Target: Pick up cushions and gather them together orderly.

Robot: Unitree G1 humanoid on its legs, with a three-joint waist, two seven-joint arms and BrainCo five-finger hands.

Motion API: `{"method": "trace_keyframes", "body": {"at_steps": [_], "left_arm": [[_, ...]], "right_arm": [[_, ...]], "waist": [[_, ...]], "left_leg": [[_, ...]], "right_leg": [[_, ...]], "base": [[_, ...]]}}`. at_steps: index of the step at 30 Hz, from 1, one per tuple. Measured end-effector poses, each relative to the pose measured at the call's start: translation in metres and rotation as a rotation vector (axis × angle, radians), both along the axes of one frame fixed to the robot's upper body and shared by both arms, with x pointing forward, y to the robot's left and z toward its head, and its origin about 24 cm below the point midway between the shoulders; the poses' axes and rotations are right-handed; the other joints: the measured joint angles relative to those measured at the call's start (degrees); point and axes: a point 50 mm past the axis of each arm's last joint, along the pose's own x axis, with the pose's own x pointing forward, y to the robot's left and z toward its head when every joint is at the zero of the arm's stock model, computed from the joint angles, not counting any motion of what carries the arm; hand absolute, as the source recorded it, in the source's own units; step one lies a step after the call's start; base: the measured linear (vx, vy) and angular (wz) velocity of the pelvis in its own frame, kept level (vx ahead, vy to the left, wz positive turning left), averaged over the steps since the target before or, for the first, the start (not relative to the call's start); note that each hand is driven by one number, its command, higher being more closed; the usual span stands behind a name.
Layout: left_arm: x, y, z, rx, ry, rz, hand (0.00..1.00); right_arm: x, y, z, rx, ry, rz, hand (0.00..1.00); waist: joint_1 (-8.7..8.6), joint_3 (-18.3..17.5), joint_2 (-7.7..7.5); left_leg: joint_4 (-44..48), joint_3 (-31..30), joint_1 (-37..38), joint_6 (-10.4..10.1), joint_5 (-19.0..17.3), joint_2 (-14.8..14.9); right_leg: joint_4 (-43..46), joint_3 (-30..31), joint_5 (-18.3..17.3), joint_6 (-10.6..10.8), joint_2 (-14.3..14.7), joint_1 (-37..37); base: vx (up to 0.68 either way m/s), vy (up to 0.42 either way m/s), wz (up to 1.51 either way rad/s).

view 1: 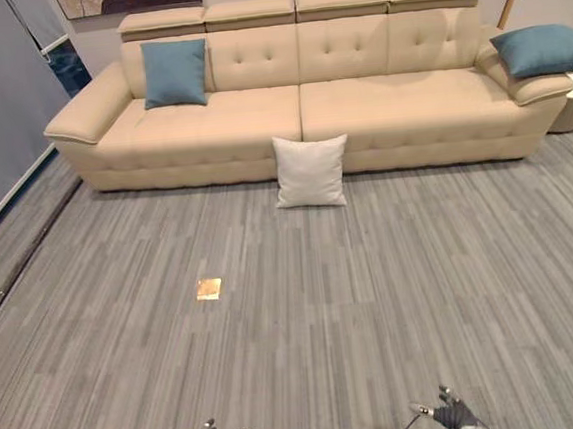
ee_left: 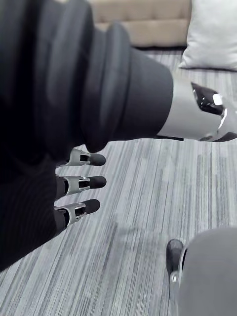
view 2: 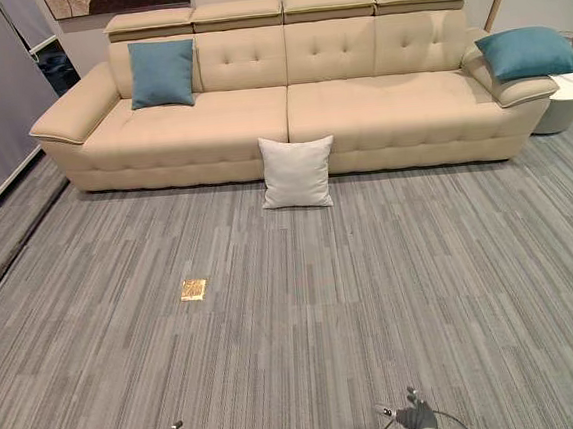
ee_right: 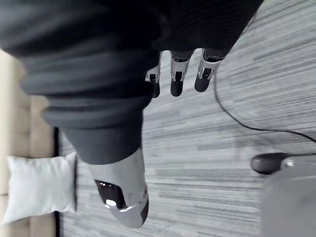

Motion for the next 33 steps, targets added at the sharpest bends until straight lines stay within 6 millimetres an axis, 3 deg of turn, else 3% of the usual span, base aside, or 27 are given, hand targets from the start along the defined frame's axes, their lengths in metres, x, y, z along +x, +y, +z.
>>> {"method": "trace_keyframes", "body": {"at_steps": [4,10,18,22,25,26,27,29,31,33], "left_arm": [[0.009,0.012,0.008,0.033,-0.045,-0.027,0.00],[0.018,0.012,0.013,0.035,-0.090,-0.043,0.00],[0.027,0.012,0.021,0.041,-0.145,-0.051,0.00],[0.034,0.011,0.029,0.046,-0.196,-0.055,0.00],[0.038,0.010,0.033,0.044,-0.224,-0.056,0.00],[0.041,0.010,0.035,0.045,-0.236,-0.057,0.00],[0.043,0.010,0.037,0.046,-0.245,-0.058,0.00],[0.050,0.011,0.042,0.055,-0.273,-0.079,0.00],[0.054,0.012,0.044,0.062,-0.275,-0.093,0.00],[0.060,0.013,0.046,0.069,-0.288,-0.106,0.00]], "right_arm": [[0.012,-0.008,0.008,-0.062,-0.024,0.076,0.00],[0.019,-0.015,0.013,-0.103,-0.027,0.144,0.00],[0.025,-0.024,0.020,-0.125,-0.059,0.134,0.00],[0.038,-0.023,0.025,-0.102,-0.100,0.107,0.00],[0.049,-0.020,0.028,-0.080,-0.139,0.085,0.00],[0.050,-0.018,0.028,-0.069,-0.140,0.078,0.00],[0.051,-0.016,0.028,-0.061,-0.144,0.077,0.00],[0.053,-0.005,0.026,-0.024,-0.157,0.071,0.00],[0.049,0.000,0.023,-0.005,-0.144,0.068,0.00],[0.053,0.000,0.025,-0.008,-0.157,0.075,0.00]], "waist": [[-0.04,2.08,-0.70],[-0.09,2.78,-0.01],[-0.06,4.13,1.11],[0.18,4.67,1.21],[0.18,5.11,1.32],[0.14,5.52,1.44],[0.21,5.76,1.44],[0.01,7.37,1.10],[0.14,8.21,1.39],[-0.25,8.68,0.75]], "left_leg": [[-0.38,-0.02,1.11,0.00,-0.02,-0.11],[0.10,-0.19,1.13,0.17,-0.38,-0.14],[6.17,-0.36,-3.65,1.65,-4.37,0.03],[12.79,1.20,-9.17,2.25,-8.61,0.83],[17.49,2.51,-12.19,3.10,-11.95,1.09],[19.15,2.90,-12.57,3.69,-13.48,1.09],[19.68,2.93,-12.49,3.76,-14.11,1.02],[20.13,2.65,-9.40,4.64,-16.45,0.49],[19.86,2.15,-6.02,4.59,-18.20,0.43],[18.35,0.97,-3.67,4.29,-18.55,0.60]], "right_leg": [[-1.12,0.17,0.00,0.01,-0.01,1.69],[-1.12,0.35,-0.08,0.14,-0.10,1.88],[-0.27,0.02,-0.74,0.79,-0.36,-0.71],[1.91,1.47,-2.17,2.03,-0.18,-4.62],[8.40,2.82,-5.10,3.73,-0.40,-8.56],[13.63,3.01,-6.56,5.79,-0.64,-11.00],[17.39,2.83,-7.05,6.48,-0.76,-12.61],[34.50,0.80,-8.23,7.10,-1.86,-19.44],[35.59,-2.99,-9.88,6.38,-3.07,-22.27],[31.19,-4.86,-9.81,6.08,-3.13,-24.08]], "base": [[0.12,-0.007,-0.04],[0.07,-0.010,-0.03],[-0.05,0.009,0.01],[-0.04,0.054,-0.22],[0.07,0.080,-0.27],[0.10,0.089,-0.22],[0.18,0.141,-0.20],[0.21,0.117,0.03],[0.31,0.085,0.07],[0.38,0.052,0.33]]}}
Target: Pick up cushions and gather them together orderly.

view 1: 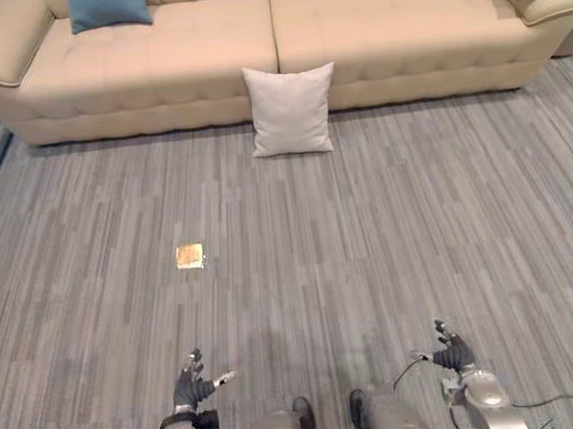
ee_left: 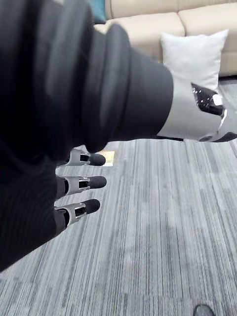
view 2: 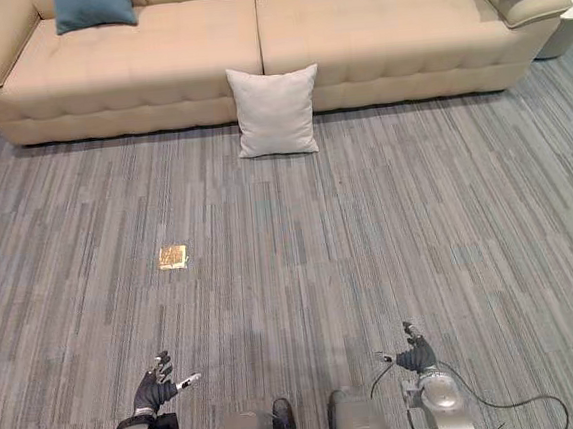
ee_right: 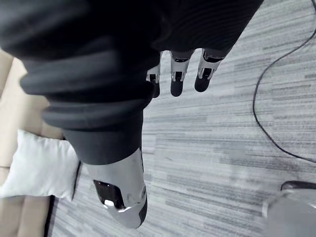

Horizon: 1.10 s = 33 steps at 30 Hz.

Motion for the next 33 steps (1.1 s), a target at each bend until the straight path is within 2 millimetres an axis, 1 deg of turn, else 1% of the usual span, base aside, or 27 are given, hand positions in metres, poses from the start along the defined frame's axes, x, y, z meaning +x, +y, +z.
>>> {"method": "trace_keyframes", "body": {"at_steps": [1,3,4,5,6,7,8,9,10,11,13,14,16,17,19,20,21,22,23,24,25,26,27,28,29,31,33], "left_arm": [[0.008,-0.001,0.003,-0.001,-0.023,-0.004,0.00],[0.016,-0.004,0.006,-0.006,-0.045,-0.005,0.00],[0.016,-0.004,0.006,-0.004,-0.045,-0.008,0.00],[0.015,-0.004,0.005,-0.002,-0.039,-0.005,0.00],[0.015,-0.006,0.004,-0.008,-0.036,-0.002,0.00],[0.015,-0.008,0.003,-0.014,-0.035,0.001,0.00],[0.015,-0.010,0.002,-0.022,-0.030,0.004,0.00],[0.013,-0.011,0.001,-0.028,-0.025,0.008,0.00],[0.008,-0.013,-0.002,-0.038,-0.012,0.016,0.00],[0.008,-0.014,-0.002,-0.040,-0.012,0.015,0.00],[0.012,-0.015,0.000,-0.046,-0.029,0.006,0.00],[0.014,-0.016,0.001,-0.049,-0.038,0.001,0.00],[0.014,-0.017,0.002,-0.054,-0.040,-0.004,0.00],[0.014,-0.017,0.001,-0.055,-0.038,-0.004,0.00],[0.012,-0.023,-0.002,-0.072,-0.028,-0.001,0.00],[0.009,-0.022,-0.003,-0.072,-0.019,0.001,0.00],[0.006,-0.021,-0.006,-0.070,0.000,0.005,0.00],[0.012,-0.021,-0.004,-0.069,-0.010,0.005,0.00],[0.012,-0.024,-0.005,-0.077,-0.012,0.000,0.00],[0.010,-0.024,-0.006,-0.079,-0.005,0.001,0.00],[0.005,-0.024,-0.009,-0.080,0.012,0.004,0.00],[0.003,-0.023,-0.010,-0.073,0.025,-0.001,0.00],[0.003,-0.022,-0.010,-0.069,0.028,-0.001,0.00],[0.005,-0.020,-0.009,-0.061,0.019,0.000,0.00],[0.005,-0.018,-0.008,-0.057,0.018,0.002,0.00],[0.006,-0.013,-0.007,-0.038,0.018,-0.001,0.00],[0.007,-0.013,-0.008,-0.039,0.024,-0.001,0.00]], "right_arm": [[0.002,-0.001,0.003,-0.006,-0.013,0.004,0.00],[0.009,-0.003,0.008,-0.017,-0.042,0.012,0.00],[0.009,-0.003,0.010,-0.020,-0.053,0.013,0.00],[0.006,-0.003,0.011,-0.021,-0.056,0.012,0.00],[0.004,-0.005,0.010,-0.025,-0.051,0.009,0.00],[0.011,-0.003,0.013,-0.026,-0.069,0.017,0.00],[0.016,-0.001,0.017,-0.026,-0.089,0.032,0.00],[0.018,0.000,0.018,-0.028,-0.095,0.041,0.00],[0.019,0.005,0.018,-0.024,-0.097,0.058,0.00],[0.019,0.010,0.017,-0.014,-0.100,0.062,0.00],[0.021,0.017,0.019,0.006,-0.125,0.056,0.00],[0.025,0.020,0.022,0.014,-0.149,0.060,0.00],[0.031,0.020,0.028,0.010,-0.179,0.065,0.00],[0.034,0.020,0.028,0.011,-0.175,0.064,0.00],[0.032,0.015,0.024,0.004,-0.153,0.047,0.00],[0.030,0.014,0.022,0.005,-0.139,0.045,0.00],[0.029,0.017,0.018,0.015,-0.125,0.042,0.00],[0.028,0.017,0.018,0.015,-0.120,0.044,0.00],[0.028,0.016,0.018,0.010,-0.122,0.040,0.00],[0.027,0.016,0.017,0.010,-0.116,0.040,0.00],[0.024,0.018,0.015,0.017,-0.105,0.038,0.00],[0.021,0.022,0.012,0.030,-0.097,0.039,0.00],[0.020,0.024,0.011,0.035,-0.091,0.044,0.00],[0.017,0.031,0.008,0.040,-0.078,0.071,0.00],[0.017,0.034,0.008,0.045,-0.078,0.078,0.00],[0.018,0.038,0.008,0.051,-0.080,0.085,0.00],[0.016,0.035,0.006,0.045,-0.067,0.081,0.00]], "waist": [[-0.84,0.93,0.52],[-1.74,2.09,0.48],[-2.54,2.08,0.48],[-3.01,1.81,-0.33],[-3.07,1.94,0.28],[-2.62,1.83,1.29],[-2.68,2.06,1.51],[-2.62,2.50,1.80],[-1.81,2.86,2.05],[-1.23,3.34,1.80],[-0.02,4.06,0.23],[0.76,3.84,-0.76],[1.82,3.83,-0.81],[2.34,4.04,-1.12],[3.65,3.52,0.15],[4.16,3.36,0.18],[4.52,3.08,-1.00],[3.79,2.39,-2.17],[3.46,2.37,-2.33],[3.55,2.43,-2.47],[3.44,2.50,-2.53],[3.29,2.53,-2.42],[3.16,2.55,-2.33],[2.44,2.46,-2.23],[1.82,2.40,-2.22],[0.40,2.45,-2.13],[0.15,2.62,-1.89]], "left_leg": [[-1.81,-1.32,1.92,-0.17,-0.05,0.35],[-4.96,-3.49,5.73,-1.17,-0.45,1.29],[-6.16,-4.99,7.75,-2.73,-1.01,1.77],[-4.44,-6.53,9.21,-5.00,-2.27,2.31],[-2.29,-7.26,9.15,-5.68,-2.61,3.14],[4.67,-7.07,6.05,-9.53,-0.81,5.07],[16.03,-5.96,1.10,-12.38,4.52,5.89],[22.85,-5.13,-1.47,-11.93,9.11,6.81],[34.94,-3.85,-5.35,-10.56,11.84,9.86],[41.58,-2.78,-7.60,-8.45,10.46,11.53],[46.50,-0.48,-12.52,-5.70,8.73,12.28],[45.24,1.26,-16.70,-4.66,7.75,12.17],[38.10,2.10,-23.63,-3.93,7.30,11.15],[28.98,1.21,-26.77,-4.31,7.57,9.45],[3.04,-3.03,-26.65,-8.99,13.47,6.27],[1.06,-3.95,-26.22,-8.59,19.87,6.18],[2.45,-3.64,-25.74,-3.70,21.38,4.65],[3.42,-2.93,-25.73,-2.86,19.21,2.67],[4.40,-1.49,-24.36,-1.79,17.13,1.89],[4.83,-0.74,-22.84,-1.07,15.87,1.44],[5.11,0.31,-18.82,-0.04,12.98,0.74],[4.75,0.78,-13.76,0.41,10.21,0.15],[4.29,1.00,-11.46,0.58,9.39,0.11],[1.55,1.07,-5.57,0.81,8.07,0.18],[0.05,0.81,-3.63,0.89,7.92,0.25],[-4.34,0.22,1.79,0.63,7.65,1.11],[-5.86,-0.06,4.69,0.50,7.58,2.23]], "right_leg": [[-4.71,-1.18,0.69,-0.08,0.03,-1.56],[-12.64,-2.58,5.30,-0.70,0.27,-3.38],[-17.52,-2.81,9.07,-1.62,0.60,-3.73],[-18.02,-3.05,16.30,-4.14,0.12,-4.10],[-16.33,-3.61,17.28,-6.15,0.08,-3.95],[-14.41,-5.15,14.72,-7.20,1.04,-3.59],[-14.45,-5.48,12.19,-7.75,1.43,-1.57],[-15.47,-5.45,11.31,-7.97,2.00,0.79],[-17.99,-4.98,10.20,-9.06,3.44,6.26],[-19.64,-4.16,9.64,-9.86,4.26,10.53],[-23.17,-2.54,8.47,-10.84,4.10,18.03],[-25.81,-0.98,7.37,-10.63,3.55,21.60],[-29.07,0.51,5.39,-8.82,2.67,25.44],[-30.32,1.48,4.08,-7.42,1.60,27.23],[-32.14,3.54,2.47,-6.10,0.97,30.63],[-32.22,4.74,1.05,-5.23,1.11,31.47],[-31.41,5.96,-0.57,-4.38,-0.66,32.26],[-26.81,6.15,-0.83,-4.00,-2.83,30.45],[-18.11,7.64,-0.96,-2.88,-4.11,27.46],[-12.52,8.33,-0.26,-0.38,-4.79,25.89],[-0.55,9.29,3.44,5.59,-6.00,22.36],[12.23,8.63,5.30,8.19,-7.23,18.47],[16.68,7.92,4.91,6.67,-7.51,17.04],[22.15,3.86,2.85,2.42,-8.14,12.84],[22.09,2.13,2.20,1.36,-8.15,11.18],[13.58,-3.60,0.41,-1.03,-7.41,6.14],[-0.78,-5.38,1.28,-1.01,-5.02,3.37]], "base": [[0.49,-0.014,0.68],[0.55,-0.061,0.73],[0.63,-0.119,0.77],[0.66,-0.148,0.76],[0.81,-0.210,0.42],[0.67,-0.198,0.20],[0.81,-0.248,0.08],[0.68,-0.208,0.00],[0.68,-0.186,-0.21],[0.63,-0.118,-0.27],[0.53,-0.065,-0.20],[0.66,-0.006,-0.32],[0.54,0.042,-0.41],[0.53,0.163,-0.44],[0.60,0.218,-0.61],[0.46,0.211,-0.63],[0.58,0.262,-0.25],[0.71,0.308,-0.06],[0.61,0.258,0.00],[0.61,0.251,-0.28],[0.58,0.227,-0.40],[0.57,0.213,-0.32],[0.65,0.188,-0.20],[0.53,0.118,-0.03],[0.51,0.086,0.04],[0.49,-0.018,0.14],[0.59,-0.092,0.17]]}}
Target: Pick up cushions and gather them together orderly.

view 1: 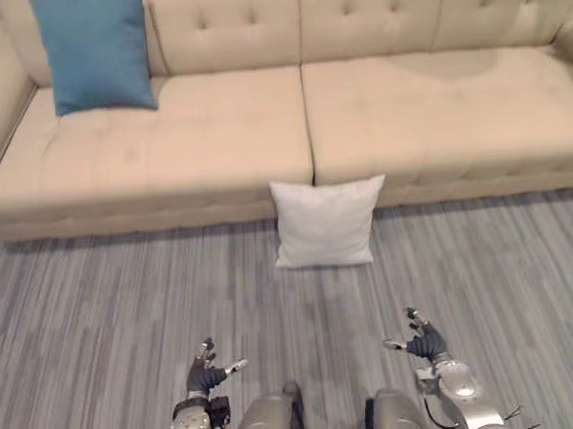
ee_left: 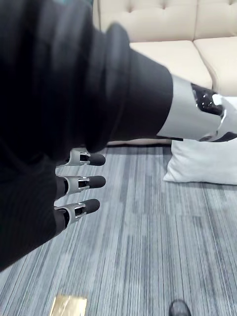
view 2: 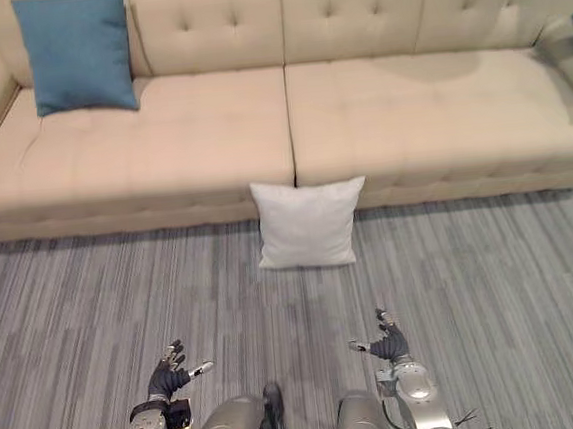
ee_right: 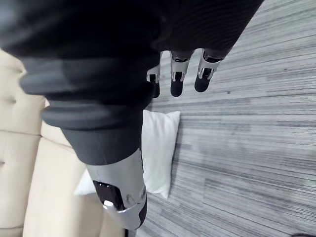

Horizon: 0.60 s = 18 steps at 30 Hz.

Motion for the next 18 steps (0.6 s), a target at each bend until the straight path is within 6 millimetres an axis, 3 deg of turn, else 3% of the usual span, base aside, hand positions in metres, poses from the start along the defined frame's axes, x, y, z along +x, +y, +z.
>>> {"method": "trace_keyframes", "body": {"at_steps": [2,3,4,5,7,8,9,11,13,15,16,17,18], "left_arm": [[0.001,-0.001,-0.002,-0.005,0.012,-0.001,0.00],[-0.002,0.000,-0.003,-0.001,0.020,0.002,0.00],[-0.003,0.002,-0.004,0.004,0.024,0.003,0.00],[-0.009,0.000,-0.009,-0.007,0.051,0.014,0.00],[-0.013,-0.002,-0.011,-0.012,0.064,0.018,0.00],[-0.013,-0.005,-0.012,-0.025,0.061,0.029,0.00],[-0.014,-0.010,-0.013,-0.040,0.064,0.034,0.00],[-0.014,-0.018,-0.015,-0.063,0.067,0.035,0.00],[-0.009,-0.031,-0.014,-0.099,0.045,0.033,0.00],[-0.005,-0.037,-0.013,-0.116,0.036,0.032,0.00],[-0.002,-0.039,-0.012,-0.120,0.030,0.027,0.00],[0.000,-0.041,-0.012,-0.127,0.023,0.026,0.00],[0.003,-0.040,-0.011,-0.125,0.022,0.025,0.00]], "right_arm": [[-0.010,-0.004,-0.006,-0.007,0.038,-0.012,0.00],[-0.015,-0.006,-0.010,-0.007,0.062,-0.019,0.00],[-0.019,-0.005,-0.011,-0.006,0.074,-0.020,0.00],[-0.024,-0.010,-0.014,-0.020,0.096,-0.024,0.00],[-0.017,-0.010,-0.011,-0.026,0.084,-0.016,0.00],[-0.014,-0.010,-0.008,-0.027,0.064,-0.012,0.00],[-0.012,-0.008,-0.007,-0.024,0.061,-0.010,0.00],[-0.013,-0.005,-0.007,-0.011,0.054,-0.019,0.00],[-0.006,-0.006,-0.001,-0.005,0.015,-0.033,0.00],[0.002,-0.008,0.005,-0.007,-0.028,-0.046,0.00],[0.001,-0.011,0.005,-0.012,-0.032,-0.067,0.00],[-0.002,-0.015,0.005,-0.017,-0.027,-0.085,0.00],[-0.004,-0.015,0.003,-0.012,-0.016,-0.096,0.00]], "waist": [[-0.30,-0.15,-0.47],[-0.34,-0.45,-1.32],[-0.41,-0.73,-2.07],[-1.26,-0.89,-0.95],[-1.66,-1.73,0.25],[-1.59,-1.40,0.97],[-1.16,-1.09,1.51],[0.35,-1.15,1.09],[0.68,-1.07,0.76],[0.80,-1.00,1.12],[1.63,-1.10,1.92],[1.58,-1.13,3.18],[1.73,-0.91,2.94]], "left_leg": [[-0.77,-1.33,3.21,-1.70,-0.98,0.41],[-0.86,-1.92,5.84,-4.80,-2.94,0.18],[-0.84,-2.68,7.22,-6.04,-4.12,-0.19],[0.28,-4.76,8.88,-7.23,-5.89,0.95],[9.32,-6.55,5.26,-9.03,-5.00,3.63],[22.52,-7.34,-0.69,-12.10,-2.87,5.96],[34.96,-7.12,-6.03,-12.78,-1.57,9.23],[41.08,-5.19,-9.97,-11.55,-2.53,11.19],[36.34,-2.47,-13.79,-10.23,-3.32,10.83],[27.66,-1.74,-16.25,-10.19,-3.31,10.40],[16.60,-2.43,-16.03,-10.93,-0.44,9.69],[12.05,-2.65,-16.10,-9.49,2.82,9.78],[12.06,-2.29,-15.51,-9.21,2.59,9.69]], "right_leg": [[-19.20,1.39,7.59,-0.11,2.35,-0.40],[-26.04,2.90,13.52,-0.16,2.89,0.22],[-27.43,3.81,16.33,-1.20,2.83,0.46],[-22.27,4.30,20.86,-4.22,3.45,0.13],[-18.33,2.55,16.07,-5.44,4.84,-0.28],[-18.76,1.59,14.13,-6.24,6.33,1.75],[-20.49,1.01,13.15,-7.22,8.25,5.53],[-22.50,0.63,12.15,-8.26,9.34,10.73],[-24.84,0.96,12.07,-8.31,8.92,14.21],[-26.24,2.01,11.98,-8.17,8.83,15.37],[-26.23,2.99,11.17,-6.90,9.02,15.53],[-25.75,3.23,10.45,-6.01,9.68,15.54],[-24.99,3.63,9.85,-5.57,9.31,15.45]], "base": [[0.47,-0.143,0.43],[0.45,-0.154,0.44],[0.58,-0.238,0.54],[0.56,-0.234,0.47],[0.56,-0.274,0.34],[0.60,-0.330,0.19],[0.60,-0.308,0.09],[0.41,-0.159,-0.11],[0.38,-0.097,-0.11],[0.31,-0.001,-0.37],[0.22,0.077,-0.43],[0.24,0.136,-0.39],[0.17,0.145,-0.05]]}}
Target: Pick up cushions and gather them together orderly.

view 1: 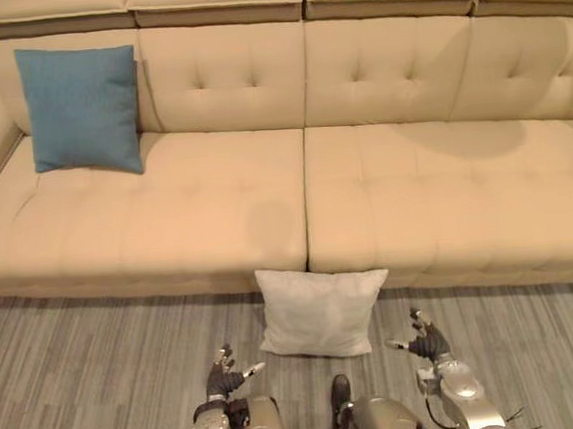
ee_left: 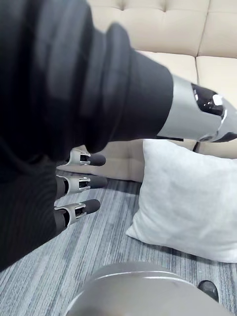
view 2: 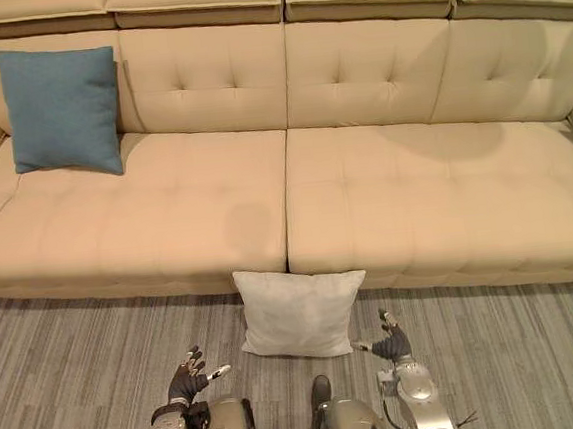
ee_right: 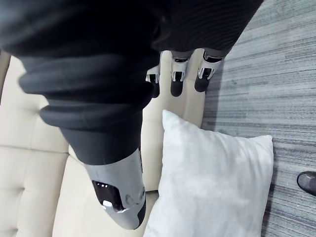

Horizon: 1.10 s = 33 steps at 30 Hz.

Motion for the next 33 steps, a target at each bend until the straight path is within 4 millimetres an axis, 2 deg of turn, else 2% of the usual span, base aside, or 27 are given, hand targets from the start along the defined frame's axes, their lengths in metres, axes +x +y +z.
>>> {"method": "trace_keyframes", "body": {"at_steps": [3,6,11,13,14,15,16,18,19,20,21,23,24,26,27,29,30,32,33], "left_arm": [[0.005,0.001,0.002,0.010,-0.011,0.002,0.00],[0.006,0.011,0.004,0.037,-0.015,0.011,0.00],[0.042,0.033,0.026,0.077,-0.122,0.074,0.00],[0.068,0.039,0.044,0.049,-0.206,0.147,0.00],[0.073,0.040,0.047,0.042,-0.226,0.167,0.00],[0.092,0.044,0.062,0.014,-0.297,0.215,0.00],[0.098,0.046,0.067,0.005,-0.317,0.237,0.00],[0.130,0.052,0.097,-0.044,-0.430,0.332,0.00],[0.140,0.052,0.106,-0.055,-0.460,0.345,0.00],[0.157,0.052,0.127,-0.083,-0.527,0.370,0.00],[0.164,0.052,0.135,-0.092,-0.553,0.378,0.00],[0.192,0.043,0.176,-0.136,-0.670,0.371,0.00],[0.197,0.040,0.184,-0.142,-0.690,0.365,0.00],[0.215,0.025,0.219,-0.156,-0.778,0.318,0.00],[0.219,0.021,0.227,-0.155,-0.797,0.301,0.00],[0.231,0.001,0.263,-0.146,-0.895,0.223,0.00],[0.232,-0.003,0.271,-0.144,-0.918,0.207,0.00],[0.239,-0.023,0.304,-0.139,-0.999,0.139,0.00],[0.240,-0.028,0.311,-0.136,-1.015,0.121,0.00]], "right_arm": [[-0.011,-0.001,-0.004,0.007,0.021,-0.020,0.00],[-0.001,0.003,0.000,0.015,-0.007,-0.018,0.00],[0.047,0.002,0.029,0.014,-0.160,-0.074,0.00],[0.068,0.001,0.042,0.016,-0.215,-0.099,0.00],[0.072,0.001,0.044,0.017,-0.221,-0.103,0.00],[0.089,0.002,0.053,0.011,-0.247,-0.115,0.00],[0.096,0.002,0.058,0.007,-0.260,-0.118,0.00],[0.129,0.000,0.088,-0.004,-0.350,-0.141,0.00],[0.138,-0.001,0.098,-0.010,-0.378,-0.149,0.00],[0.157,-0.002,0.122,-0.005,-0.443,-0.160,0.00],[0.164,-0.002,0.133,-0.003,-0.475,-0.167,0.00],[0.195,-0.001,0.188,0.001,-0.622,-0.177,0.00],[0.199,0.000,0.199,0.004,-0.652,-0.178,0.00],[0.217,0.010,0.246,0.034,-0.767,-0.176,0.00],[0.219,0.012,0.253,0.038,-0.785,-0.173,0.00],[0.227,0.022,0.288,0.054,-0.870,-0.181,0.00],[0.228,0.024,0.294,0.060,-0.885,-0.183,0.00],[0.231,0.029,0.317,0.082,-0.941,-0.210,0.00],[0.231,0.030,0.323,0.092,-0.953,-0.216,1.00]], "waist": [[-0.09,-0.14,-0.58],[0.08,0.36,-1.28],[0.46,4.51,-2.12],[1.67,7.15,-2.35],[1.60,7.40,-2.30],[1.54,8.49,-2.35],[1.57,9.07,-2.36],[1.46,10.80,-2.37],[1.47,11.79,-2.36],[1.38,13.71,-2.41],[1.36,14.30,-2.40],[1.31,16.31,-2.36],[1.30,16.40,-2.33],[1.00,16.46,-2.36],[0.89,16.46,-2.35],[0.39,16.47,-2.34],[0.18,16.47,-2.34],[0.02,16.46,-2.33],[0.00,16.47,-2.33]], "left_leg": [[-1.73,0.91,1.32,0.82,-0.52,-2.45],[-0.58,2.39,-0.25,1.96,-1.75,-3.55],[10.37,2.88,-11.76,3.43,-5.54,-2.18],[15.00,2.83,-16.76,3.67,-7.18,-1.68],[15.93,2.59,-18.27,3.86,-7.44,-1.60],[18.57,1.97,-22.89,3.74,-8.21,-1.41],[19.81,1.69,-25.14,3.85,-8.17,-1.24],[24.44,0.87,-35.32,4.46,-8.17,-0.56],[25.53,0.77,-37.36,4.51,-8.13,-0.55],[27.97,0.39,-41.81,4.60,-8.18,-0.45],[28.82,0.26,-43.56,4.62,-8.18,-0.38],[32.43,-0.41,-51.90,4.67,-8.15,-0.15],[33.19,-0.54,-53.73,4.75,-8.10,-0.08],[35.91,-0.99,-60.37,5.13,-7.87,0.11],[36.36,-1.03,-61.52,5.24,-7.78,0.11],[37.83,-1.09,-65.75,5.60,-7.33,0.08],[38.00,-1.09,-66.58,5.63,-7.17,0.03],[38.38,-1.02,-69.88,5.64,-6.85,-0.02],[38.39,-1.01,-70.57,5.59,-6.75,-0.02]], "right_leg": [[2.31,0.72,-2.28,2.18,-2.87,-0.46],[6.33,2.39,-4.22,3.26,-4.25,-4.24],[17.59,4.00,-7.39,3.69,-4.36,-16.52],[22.23,4.34,-8.75,3.68,-4.33,-21.95],[23.08,4.29,-9.03,3.76,-4.37,-23.37],[25.57,4.24,-9.60,3.56,-4.49,-27.77],[26.67,4.20,-9.62,3.52,-4.45,-29.84],[31.21,3.87,-9.69,3.38,-4.35,-39.72],[32.46,3.96,-9.73,3.33,-4.44,-41.78],[35.02,4.06,-9.88,3.18,-4.49,-46.29],[36.04,4.08,-9.89,3.17,-4.48,-48.07],[39.94,4.09,-9.91,3.13,-4.50,-56.45],[40.73,4.07,-9.92,3.13,-4.51,-58.24],[43.86,4.03,-9.92,3.12,-4.57,-65.01],[44.49,4.04,-9.92,3.12,-4.65,-66.21],[46.31,4.01,-9.93,3.12,-5.12,-70.56],[46.55,4.02,-9.92,3.12,-5.21,-71.44],[47.09,4.09,-9.76,3.10,-5.38,-74.82],[47.11,4.08,-9.70,3.18,-5.39,-75.56]], "base": [[0.13,0.144,0.05],[0.04,0.119,-0.22],[-0.07,0.065,-0.16],[-0.13,0.028,-0.14],[-0.14,0.008,-0.01],[-0.15,0.012,0.04],[-0.19,0.011,-0.02],[-0.15,-0.004,-0.05],[-0.14,-0.006,-0.05],[-0.08,-0.004,-0.06],[-0.12,-0.009,-0.09],[-0.10,-0.026,-0.08],[-0.08,-0.041,-0.08],[-0.08,-0.045,-0.05],[-0.09,-0.040,0.01],[-0.10,-0.028,0.05],[-0.10,-0.015,0.05],[-0.10,-0.003,-0.01],[-0.08,0.008,-0.06]]}}
